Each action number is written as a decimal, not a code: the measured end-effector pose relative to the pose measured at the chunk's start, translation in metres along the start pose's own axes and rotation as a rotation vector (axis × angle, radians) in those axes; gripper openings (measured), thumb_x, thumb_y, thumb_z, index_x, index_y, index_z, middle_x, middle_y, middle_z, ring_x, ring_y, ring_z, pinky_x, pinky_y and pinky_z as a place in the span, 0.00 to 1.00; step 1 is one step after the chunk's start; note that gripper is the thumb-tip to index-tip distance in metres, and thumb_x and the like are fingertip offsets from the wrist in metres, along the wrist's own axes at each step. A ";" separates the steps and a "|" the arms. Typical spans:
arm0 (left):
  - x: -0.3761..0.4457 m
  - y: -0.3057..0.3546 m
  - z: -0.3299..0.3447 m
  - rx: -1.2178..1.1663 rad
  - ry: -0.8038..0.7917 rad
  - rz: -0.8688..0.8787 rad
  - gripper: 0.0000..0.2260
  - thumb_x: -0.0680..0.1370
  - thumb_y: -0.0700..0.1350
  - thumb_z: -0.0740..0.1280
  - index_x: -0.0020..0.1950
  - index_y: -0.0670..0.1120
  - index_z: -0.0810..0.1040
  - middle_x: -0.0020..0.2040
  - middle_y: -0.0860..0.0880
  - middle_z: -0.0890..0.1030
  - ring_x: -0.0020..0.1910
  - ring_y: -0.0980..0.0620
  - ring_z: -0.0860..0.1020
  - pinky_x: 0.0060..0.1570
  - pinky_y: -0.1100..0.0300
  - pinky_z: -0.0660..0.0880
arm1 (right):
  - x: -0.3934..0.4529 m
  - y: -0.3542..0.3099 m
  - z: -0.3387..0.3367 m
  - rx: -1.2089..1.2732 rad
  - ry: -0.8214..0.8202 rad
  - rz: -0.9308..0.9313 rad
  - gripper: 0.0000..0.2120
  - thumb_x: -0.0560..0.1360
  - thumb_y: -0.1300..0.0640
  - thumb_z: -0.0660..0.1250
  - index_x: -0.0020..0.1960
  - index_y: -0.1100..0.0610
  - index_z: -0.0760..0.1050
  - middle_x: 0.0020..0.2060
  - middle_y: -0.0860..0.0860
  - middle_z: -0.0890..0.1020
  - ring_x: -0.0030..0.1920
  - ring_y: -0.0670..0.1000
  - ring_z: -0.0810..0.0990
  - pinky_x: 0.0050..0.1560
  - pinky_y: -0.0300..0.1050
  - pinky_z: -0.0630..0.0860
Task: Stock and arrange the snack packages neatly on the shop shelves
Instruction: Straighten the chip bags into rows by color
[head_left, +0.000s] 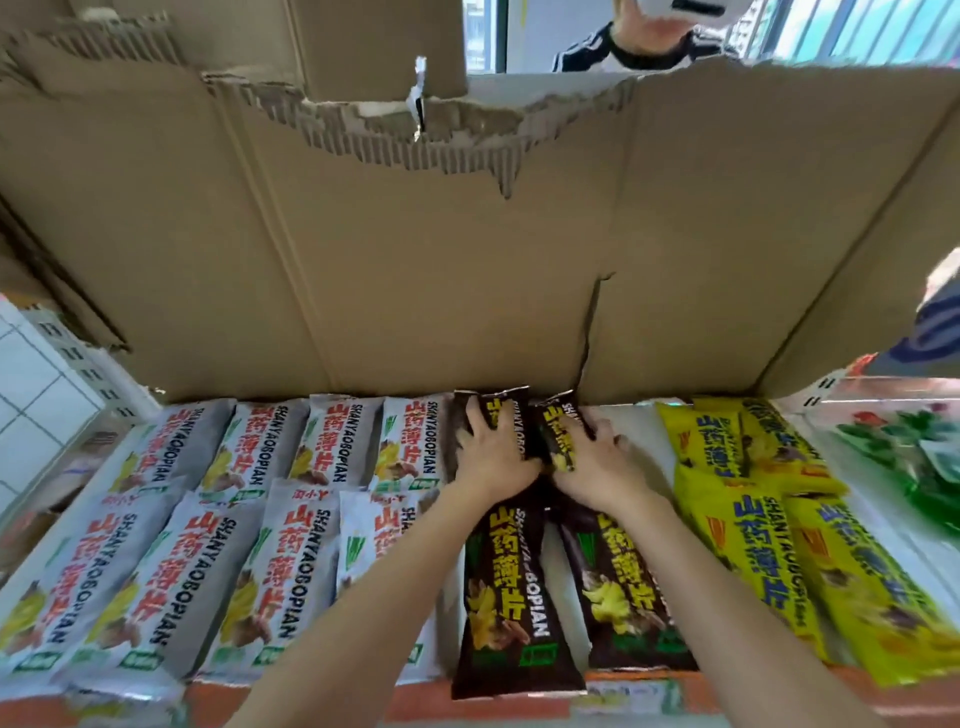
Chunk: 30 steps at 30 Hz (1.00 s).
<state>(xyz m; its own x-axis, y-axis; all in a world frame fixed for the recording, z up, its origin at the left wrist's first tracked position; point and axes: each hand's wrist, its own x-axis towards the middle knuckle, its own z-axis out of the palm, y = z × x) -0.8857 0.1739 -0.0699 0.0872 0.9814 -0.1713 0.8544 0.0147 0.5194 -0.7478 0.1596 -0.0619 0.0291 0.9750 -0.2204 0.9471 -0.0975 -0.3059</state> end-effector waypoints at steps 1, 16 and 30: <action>0.000 -0.001 0.001 -0.009 0.000 0.023 0.37 0.72 0.52 0.68 0.75 0.51 0.50 0.74 0.41 0.40 0.71 0.30 0.51 0.69 0.44 0.55 | -0.001 0.001 0.000 -0.001 0.017 0.027 0.36 0.72 0.45 0.64 0.74 0.51 0.52 0.72 0.57 0.55 0.68 0.65 0.61 0.66 0.55 0.64; -0.025 -0.008 0.012 -0.181 0.260 0.289 0.35 0.68 0.43 0.69 0.71 0.53 0.58 0.70 0.56 0.46 0.72 0.49 0.47 0.67 0.57 0.52 | -0.034 0.021 0.010 0.267 0.502 -0.191 0.26 0.72 0.69 0.64 0.69 0.61 0.66 0.55 0.57 0.63 0.49 0.54 0.69 0.51 0.41 0.68; 0.003 -0.003 0.025 0.231 0.202 0.287 0.28 0.79 0.51 0.57 0.77 0.46 0.52 0.77 0.46 0.51 0.76 0.50 0.45 0.74 0.52 0.44 | 0.023 0.020 0.016 -0.021 0.000 -0.137 0.30 0.77 0.44 0.55 0.76 0.45 0.46 0.76 0.51 0.38 0.74 0.58 0.36 0.72 0.61 0.48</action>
<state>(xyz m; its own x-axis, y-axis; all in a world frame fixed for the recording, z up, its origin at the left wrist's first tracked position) -0.8753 0.1717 -0.0925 0.2561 0.9575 0.1327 0.9044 -0.2859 0.3168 -0.7334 0.1768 -0.0883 -0.1010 0.9788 -0.1783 0.9486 0.0407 -0.3139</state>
